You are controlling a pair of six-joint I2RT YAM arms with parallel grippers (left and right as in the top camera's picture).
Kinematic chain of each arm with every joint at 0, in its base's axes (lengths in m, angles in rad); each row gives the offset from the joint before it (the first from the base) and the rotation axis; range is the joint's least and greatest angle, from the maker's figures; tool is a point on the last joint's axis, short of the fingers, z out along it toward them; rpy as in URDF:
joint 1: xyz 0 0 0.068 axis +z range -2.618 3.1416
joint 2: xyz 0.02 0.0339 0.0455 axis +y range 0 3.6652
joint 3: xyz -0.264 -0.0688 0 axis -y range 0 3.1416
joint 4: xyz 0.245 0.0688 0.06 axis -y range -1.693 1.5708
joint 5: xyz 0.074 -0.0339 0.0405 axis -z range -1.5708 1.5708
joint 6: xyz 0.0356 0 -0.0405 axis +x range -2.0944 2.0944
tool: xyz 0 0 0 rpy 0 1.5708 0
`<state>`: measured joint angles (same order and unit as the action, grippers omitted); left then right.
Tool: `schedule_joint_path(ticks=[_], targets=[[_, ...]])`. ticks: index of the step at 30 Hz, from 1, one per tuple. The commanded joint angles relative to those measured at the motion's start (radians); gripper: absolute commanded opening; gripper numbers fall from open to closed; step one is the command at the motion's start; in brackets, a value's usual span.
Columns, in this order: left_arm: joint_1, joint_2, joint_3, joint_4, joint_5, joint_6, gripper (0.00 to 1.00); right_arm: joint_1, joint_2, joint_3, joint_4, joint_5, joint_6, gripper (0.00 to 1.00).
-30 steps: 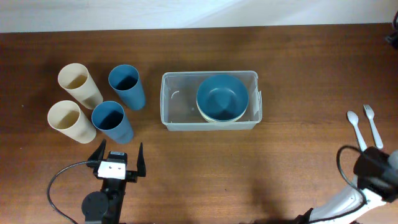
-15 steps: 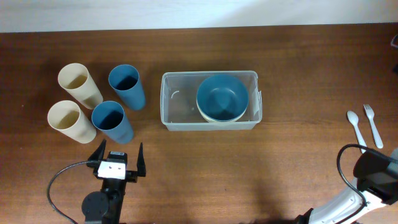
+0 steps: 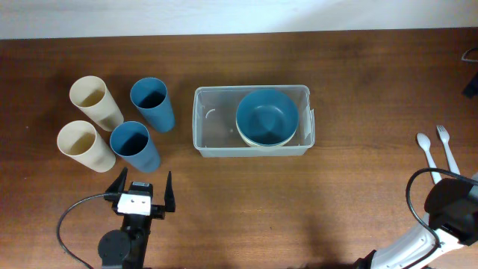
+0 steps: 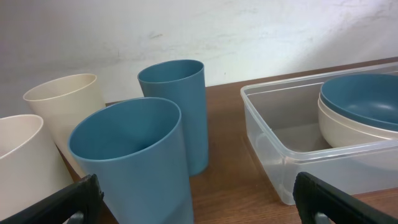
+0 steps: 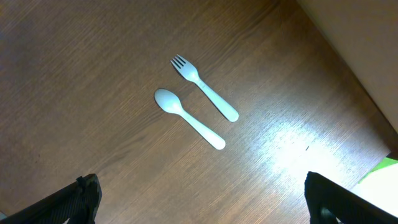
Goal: Pack container
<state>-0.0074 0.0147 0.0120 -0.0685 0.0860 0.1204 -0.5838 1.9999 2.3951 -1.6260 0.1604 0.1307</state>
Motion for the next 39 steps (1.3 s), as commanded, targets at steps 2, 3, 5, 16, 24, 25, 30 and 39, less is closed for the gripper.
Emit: schedule_joint_path(ticks=[2, 3, 5, 16, 24, 25, 30, 39], targets=[[-0.003, -0.004, -0.003, -0.006, -0.003, 0.016, 1.0, 0.0, 0.004, -0.008, 0.003, 0.02, -0.003, 0.99], [-0.003, -0.004, -0.003, -0.006, -0.003, 0.017, 1.0, 0.0, 0.003, -0.008, 0.003, 0.02, -0.003, 0.99], [-0.003, -0.004, -0.003, -0.003, -0.004, 0.017, 1.0, 0.0, 0.004, -0.008, 0.003, 0.02, -0.003, 0.99], [-0.003, -0.004, 0.0, 0.424, -0.042, 0.024, 1.0, 0.0, 0.004, -0.008, 0.003, 0.02, -0.003, 0.99], [-0.003, -0.001, 0.166, 0.375, -0.014, 0.005, 1.0, 0.0, 0.004, -0.008, 0.003, 0.02, -0.003, 0.99], [-0.003, 0.004, 0.207, 0.337, -0.014, 0.005, 1.0, 0.0, 0.004, -0.008, 0.003, 0.02, -0.003, 0.99], [-0.003, 0.077, 0.46, 0.156, 0.014, 0.005, 1.0, 0.0, 0.004, -0.008, 0.003, 0.02, -0.003, 0.99], [-0.003, 0.18, 0.658, 0.21, 0.17, 0.005, 1.0, 0.0, 0.003, -0.008, 0.003, 0.02, -0.003, 0.99]])
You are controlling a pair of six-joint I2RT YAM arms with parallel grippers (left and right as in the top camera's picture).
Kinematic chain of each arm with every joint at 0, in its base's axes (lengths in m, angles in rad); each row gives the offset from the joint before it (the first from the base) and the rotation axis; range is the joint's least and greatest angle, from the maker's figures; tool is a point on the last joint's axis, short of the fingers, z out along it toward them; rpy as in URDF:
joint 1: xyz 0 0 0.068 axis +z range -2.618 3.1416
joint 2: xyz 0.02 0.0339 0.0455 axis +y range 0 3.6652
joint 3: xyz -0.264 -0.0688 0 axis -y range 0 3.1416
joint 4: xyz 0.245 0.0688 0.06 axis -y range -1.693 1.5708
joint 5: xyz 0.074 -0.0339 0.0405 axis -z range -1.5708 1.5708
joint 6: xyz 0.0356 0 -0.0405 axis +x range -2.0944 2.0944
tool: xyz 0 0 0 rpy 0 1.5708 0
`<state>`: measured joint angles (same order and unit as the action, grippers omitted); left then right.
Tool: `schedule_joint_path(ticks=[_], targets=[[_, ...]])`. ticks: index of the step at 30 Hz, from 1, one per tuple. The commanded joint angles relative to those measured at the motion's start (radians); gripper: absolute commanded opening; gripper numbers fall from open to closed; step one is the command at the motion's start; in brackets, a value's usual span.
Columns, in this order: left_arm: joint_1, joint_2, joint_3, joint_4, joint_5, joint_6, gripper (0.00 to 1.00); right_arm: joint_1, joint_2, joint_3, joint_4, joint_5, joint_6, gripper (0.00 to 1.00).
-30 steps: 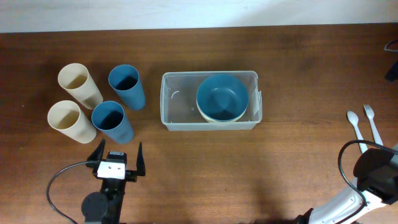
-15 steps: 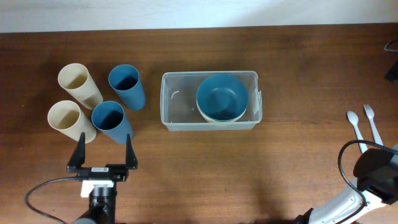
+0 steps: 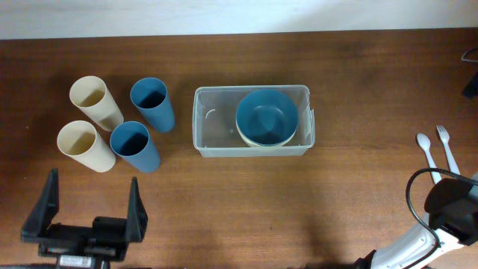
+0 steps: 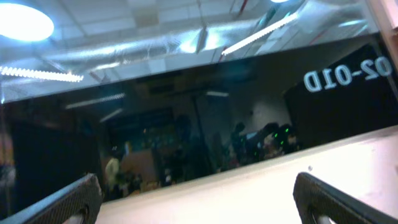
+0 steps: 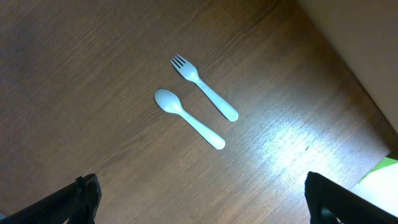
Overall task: Pack container
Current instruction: 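Move the left gripper up toward the front blue cup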
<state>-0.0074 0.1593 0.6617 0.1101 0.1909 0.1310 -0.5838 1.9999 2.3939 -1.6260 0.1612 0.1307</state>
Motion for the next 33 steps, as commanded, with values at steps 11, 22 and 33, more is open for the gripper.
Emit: schedule_joint_path(ticks=[11, 22, 33], targets=[[-0.003, 0.646, 0.612, -0.598, 0.05, 0.043, 1.0, 0.0, 0.004, -0.007, 0.003, 0.019, -0.003, 0.99], [0.02, 1.25, 1.029, -1.089, 0.023, -0.062, 1.0, 0.0, 0.004, -0.007, 0.003, 0.019, -0.003, 0.99], [0.034, 1.459, 1.084, -1.352, 0.018, -0.188, 1.0, 0.0, 0.004, -0.007, 0.003, 0.019, -0.003, 0.99]])
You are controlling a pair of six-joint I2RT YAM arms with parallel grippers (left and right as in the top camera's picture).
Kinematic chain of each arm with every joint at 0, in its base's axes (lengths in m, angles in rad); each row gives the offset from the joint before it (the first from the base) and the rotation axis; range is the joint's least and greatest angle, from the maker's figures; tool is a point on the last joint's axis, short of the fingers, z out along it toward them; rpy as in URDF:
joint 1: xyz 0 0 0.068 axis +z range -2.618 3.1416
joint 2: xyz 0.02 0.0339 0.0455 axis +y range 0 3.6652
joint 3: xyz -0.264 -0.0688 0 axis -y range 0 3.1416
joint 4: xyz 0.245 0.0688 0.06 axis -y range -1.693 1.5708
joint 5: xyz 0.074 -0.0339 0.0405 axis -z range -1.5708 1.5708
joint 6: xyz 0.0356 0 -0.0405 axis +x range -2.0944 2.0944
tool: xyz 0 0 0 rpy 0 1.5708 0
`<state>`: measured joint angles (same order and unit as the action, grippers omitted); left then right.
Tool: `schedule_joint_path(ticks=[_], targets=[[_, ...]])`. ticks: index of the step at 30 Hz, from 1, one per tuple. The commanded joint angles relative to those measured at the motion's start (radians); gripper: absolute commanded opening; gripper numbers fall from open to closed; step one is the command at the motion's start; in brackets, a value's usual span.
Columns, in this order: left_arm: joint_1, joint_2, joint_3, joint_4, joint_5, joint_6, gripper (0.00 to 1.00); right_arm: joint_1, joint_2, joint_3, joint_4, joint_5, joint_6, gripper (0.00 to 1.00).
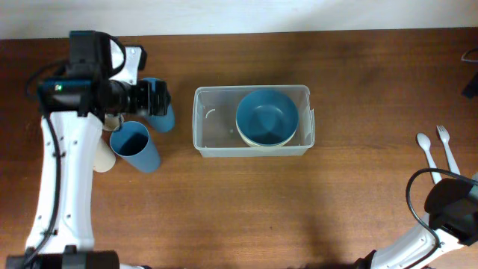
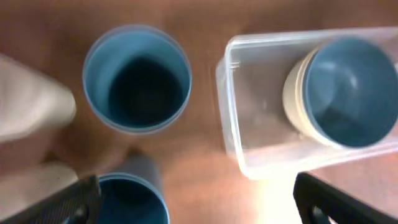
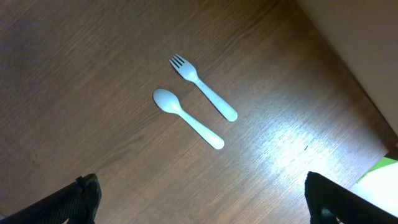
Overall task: Pack container
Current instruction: 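Move the left gripper up toward the front blue cup, then grasp the rim of the front blue cup with the left gripper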
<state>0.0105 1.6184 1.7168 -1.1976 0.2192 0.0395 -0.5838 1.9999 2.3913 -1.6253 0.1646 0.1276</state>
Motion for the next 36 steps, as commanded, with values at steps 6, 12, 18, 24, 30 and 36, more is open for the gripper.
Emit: schedule_joint_path(ticks=[6, 12, 18, 24, 30, 36], targets=[[0.025, 0.003, 0.029, -0.196, -0.006, -0.148, 1.0, 0.0, 0.004, -0.004, 0.002, 0.016, 0.0, 0.99], [0.025, 0.004, 0.027, -0.224, 0.002, -0.148, 1.0, 0.0, 0.003, -0.004, 0.002, 0.016, 0.0, 0.99], [0.025, 0.007, 0.016, -0.222, -0.064, -0.147, 1.0, 0.0, 0.003, -0.004, 0.002, 0.016, 0.0, 0.99], [0.025, 0.077, 0.016, -0.277, -0.111, -0.148, 1.0, 0.0, 0.003, -0.004, 0.002, 0.016, 0.0, 0.99], [-0.001, 0.172, 0.016, -0.285, -0.104, -0.148, 1.0, 0.0, 0.004, -0.004, 0.002, 0.016, 0.0, 0.99], [-0.03, 0.212, 0.016, -0.288, -0.104, -0.148, 1.0, 0.0, 0.004, -0.004, 0.002, 0.016, 0.0, 0.99]])
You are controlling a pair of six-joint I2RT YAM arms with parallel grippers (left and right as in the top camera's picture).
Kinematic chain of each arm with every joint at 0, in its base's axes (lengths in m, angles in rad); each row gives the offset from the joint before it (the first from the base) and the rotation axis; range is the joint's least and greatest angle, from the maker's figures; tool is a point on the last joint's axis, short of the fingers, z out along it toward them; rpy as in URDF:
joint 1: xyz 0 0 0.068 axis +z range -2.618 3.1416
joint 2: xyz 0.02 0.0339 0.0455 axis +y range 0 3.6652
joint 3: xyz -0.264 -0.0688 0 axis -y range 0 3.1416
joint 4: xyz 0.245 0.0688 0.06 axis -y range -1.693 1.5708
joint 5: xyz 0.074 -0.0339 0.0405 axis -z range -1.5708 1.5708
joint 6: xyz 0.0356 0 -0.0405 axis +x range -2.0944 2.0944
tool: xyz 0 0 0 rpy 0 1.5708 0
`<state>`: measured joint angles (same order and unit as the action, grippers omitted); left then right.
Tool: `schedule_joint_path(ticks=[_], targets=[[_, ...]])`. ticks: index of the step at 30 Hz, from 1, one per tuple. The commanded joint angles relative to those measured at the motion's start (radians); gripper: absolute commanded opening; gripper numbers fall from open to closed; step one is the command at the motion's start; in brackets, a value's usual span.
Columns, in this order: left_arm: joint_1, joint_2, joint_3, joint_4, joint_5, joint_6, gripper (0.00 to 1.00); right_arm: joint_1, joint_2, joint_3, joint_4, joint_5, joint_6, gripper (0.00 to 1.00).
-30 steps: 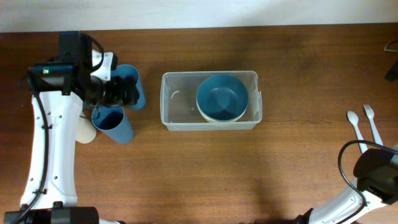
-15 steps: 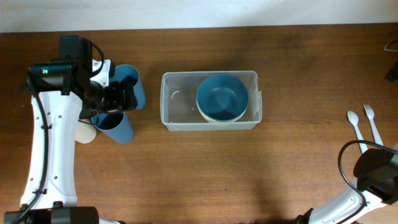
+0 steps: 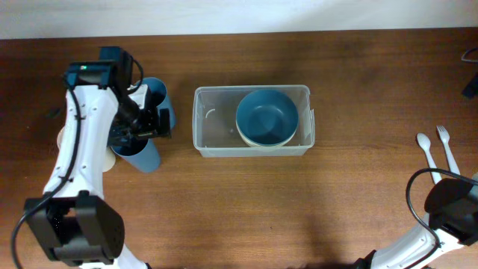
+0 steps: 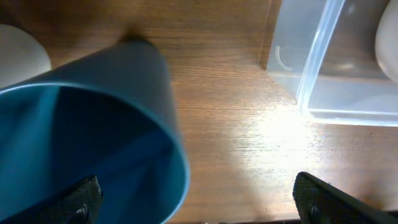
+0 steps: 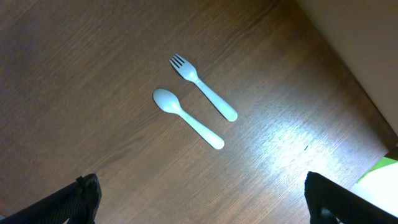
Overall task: Pack container
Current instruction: 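Grasp the rim of the front blue cup with the left gripper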
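Observation:
The clear container (image 3: pixel 213 123) sits mid-table with a blue bowl (image 3: pixel 267 116) nested in a cream bowl at its right end. My left gripper (image 3: pixel 140 127) hangs open over the near blue cup (image 3: pixel 143 155). In the left wrist view that cup's rim (image 4: pixel 177 155) lies between the wide-apart fingers of the left gripper (image 4: pixel 199 205), one finger over its inside. The far blue cup (image 3: pixel 158 97) stands behind. A white spoon (image 5: pixel 186 117) and fork (image 5: pixel 202 94) lie far right, below my open right gripper (image 5: pixel 202 199), which holds nothing.
Two cream cups stand left of the blue ones, mostly hidden by my left arm; one cream cup (image 4: pixel 18 46) shows in the left wrist view. The container's wall (image 4: pixel 317 62) is just right of the near blue cup. The table's right edge (image 5: pixel 348 81) runs near the cutlery.
My left gripper has moved from above the far blue cup nearer and lower, to the near blue cup, its open fingers now astride that cup's rim. The right arm is unchanged.
My left gripper first rested open at the table's front, facing the cups. Then it was tipped up, its camera seeing the ceiling. Then it was high over the blue cups, and now it is low at the near blue cup. No cup, bowl or cutlery has moved.

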<state>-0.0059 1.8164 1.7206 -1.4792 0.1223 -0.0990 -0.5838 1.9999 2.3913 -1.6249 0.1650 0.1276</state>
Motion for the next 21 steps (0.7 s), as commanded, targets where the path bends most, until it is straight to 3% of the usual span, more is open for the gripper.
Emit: schedule_joint_path(ticks=[1, 21], targets=[[-0.016, 0.019, 0.012, -0.007, -0.008, -0.01, 1.0, 0.0, 0.004, -0.004, 0.002, 0.016, 0.0, 0.99], [-0.016, 0.087, 0.012, -0.021, -0.063, -0.013, 1.0, 0.0, 0.004, -0.004, 0.002, 0.016, 0.0, 0.99]])
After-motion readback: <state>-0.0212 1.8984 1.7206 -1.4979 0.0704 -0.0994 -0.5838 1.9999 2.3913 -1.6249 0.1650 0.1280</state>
